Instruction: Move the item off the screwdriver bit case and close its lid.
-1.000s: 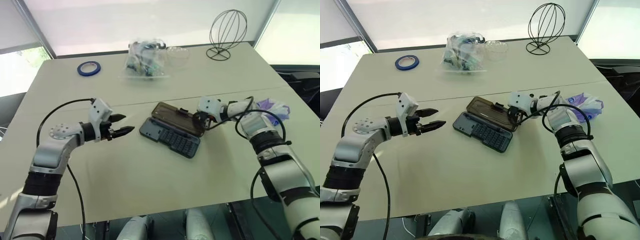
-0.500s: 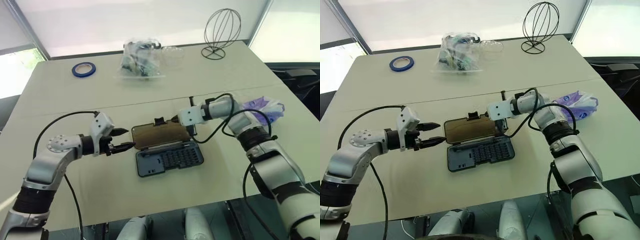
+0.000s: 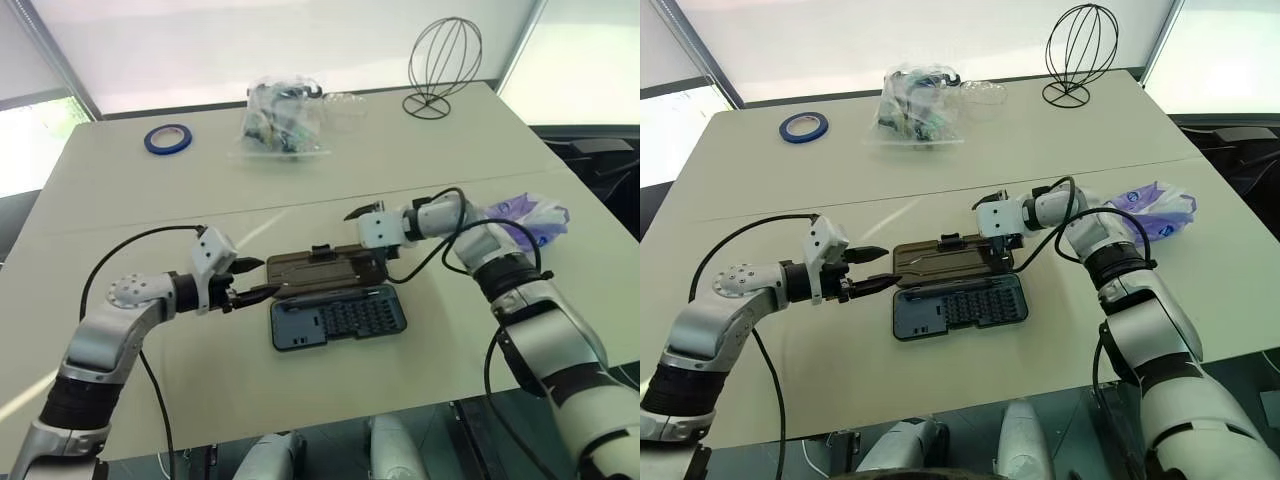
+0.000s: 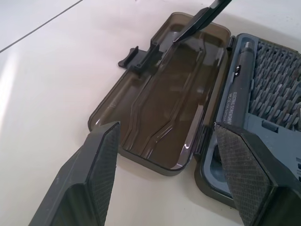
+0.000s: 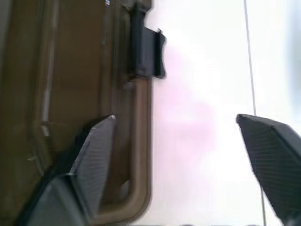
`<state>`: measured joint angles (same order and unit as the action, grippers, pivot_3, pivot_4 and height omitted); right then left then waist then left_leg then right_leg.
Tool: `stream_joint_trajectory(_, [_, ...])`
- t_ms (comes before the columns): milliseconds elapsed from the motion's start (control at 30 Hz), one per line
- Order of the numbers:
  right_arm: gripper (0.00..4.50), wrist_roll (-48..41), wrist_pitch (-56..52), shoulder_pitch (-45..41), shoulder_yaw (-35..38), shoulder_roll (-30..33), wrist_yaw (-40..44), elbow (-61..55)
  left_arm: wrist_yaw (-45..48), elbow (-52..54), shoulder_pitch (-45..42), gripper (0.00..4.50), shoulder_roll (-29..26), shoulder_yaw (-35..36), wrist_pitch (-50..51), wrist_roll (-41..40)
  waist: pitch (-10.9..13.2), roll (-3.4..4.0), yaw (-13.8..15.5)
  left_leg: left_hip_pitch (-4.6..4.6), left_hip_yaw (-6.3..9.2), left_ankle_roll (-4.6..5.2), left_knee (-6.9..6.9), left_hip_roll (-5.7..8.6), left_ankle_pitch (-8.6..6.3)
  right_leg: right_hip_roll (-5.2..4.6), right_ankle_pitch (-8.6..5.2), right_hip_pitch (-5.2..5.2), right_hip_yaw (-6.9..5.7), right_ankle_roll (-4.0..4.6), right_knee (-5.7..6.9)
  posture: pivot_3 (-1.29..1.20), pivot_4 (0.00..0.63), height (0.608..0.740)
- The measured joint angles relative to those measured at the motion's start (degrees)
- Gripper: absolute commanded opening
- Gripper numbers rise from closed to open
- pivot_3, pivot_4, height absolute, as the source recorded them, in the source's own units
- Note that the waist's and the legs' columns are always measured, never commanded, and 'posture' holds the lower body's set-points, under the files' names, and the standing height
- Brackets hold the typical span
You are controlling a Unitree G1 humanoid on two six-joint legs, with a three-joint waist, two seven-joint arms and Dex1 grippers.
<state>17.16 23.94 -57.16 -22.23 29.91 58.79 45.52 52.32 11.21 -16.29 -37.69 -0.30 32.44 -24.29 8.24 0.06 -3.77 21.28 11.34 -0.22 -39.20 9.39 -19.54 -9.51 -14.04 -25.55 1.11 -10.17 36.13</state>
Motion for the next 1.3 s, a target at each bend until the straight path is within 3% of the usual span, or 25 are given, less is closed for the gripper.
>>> stream_joint_trajectory(100, [4.06,-3.4,-6.6,1.1,3.9,3.6,1.8,-5.7,-0.2,0.0,-0.7,3.28,0.6,1.0,0.9,-1.5,0.0,0.01,0.3,0.06,0.0,0.0,-0.01,0.01,0.0,-0.01,0.0,-0.04,0.0,0.0,-0.01,0.0,0.15,0.74])
stream_joint_trajectory(200, [4.06,-11.6,-19.7,4.4,11.3,8.0,5.4,-19.0,-0.1,2.0,-0.8,3.28,0.4,2.3,3.0,-4.1,0.0,0.01,0.7,0.08,0.01,0.0,0.01,0.0,0.0,-0.02,0.0,-0.07,0.01,0.0,0.0,0.0,0.15,0.74])
stream_joint_trajectory(300, [4.12,-19.2,-33.7,11.0,17.2,10.3,6.7,-34.1,0.6,7.2,0.2,2.47,0.2,2.1,5.7,-7.5,0.0,0.0,1.2,0.07,-0.05,0.0,-0.01,0.0,-0.01,-0.04,0.0,-0.06,0.04,0.0,-0.01,0.0,0.15,0.74])
stream_joint_trajectory(433, [4.12,-23.3,-45.3,18.9,19.7,10.7,4.2,-44.2,2.2,11.4,1.0,0.38,0.1,-0.5,7.1,-9.7,0.0,0.0,1.7,0.05,-0.16,0.01,-0.17,0.0,-0.01,-0.05,0.03,0.01,0.07,0.04,-0.01,0.0,0.15,0.74])
stream_joint_trajectory(467, [4.12,-23.7,-46.9,19.9,19.8,10.7,3.6,-45.3,2.6,11.7,1.0,0.07,0.1,-1.4,7.1,-9.8,0.0,0.0,1.8,0.06,-0.2,0.01,-0.22,0.0,-0.01,-0.06,0.03,0.01,0.08,0.04,-0.02,0.0,0.15,0.74])
stream_joint_trajectory(733, [4.12,-25.1,-53.2,21.4,19.4,8.4,-2.5,-44.7,10.6,4.9,-1.6,0.07,-2.8,-14.6,-3.3,1.1,0.0,0.01,3.0,0.03,-0.33,0.01,-0.27,0.0,-0.01,-0.08,0.04,0.01,0.11,0.07,-0.07,0.0,0.15,0.74])
stream_joint_trajectory(1067, [4.12,-24.6,-55.6,15.0,12.5,4.1,-2.4,-37.6,12.1,-1.4,-0.9,0.07,-2.3,-15.0,-10.7,6.3,0.0,0.0,2.8,0.01,-0.31,0.01,-0.27,-0.01,-0.01,-0.08,0.05,0.0,0.1,0.07,-0.04,0.0,0.15,0.74])
stream_joint_trajectory(1300, [4.12,-20.2,-50.5,7.9,4.2,0.4,3.4,-21.0,11.6,1.0,2.1,0.07,-2.8,-14.8,-13.7,7.9,0.0,0.0,2.9,-0.04,-0.27,0.01,-0.27,0.0,-0.01,-0.07,0.05,0.08,0.09,0.07,-0.03,0.0,0.15,0.74])
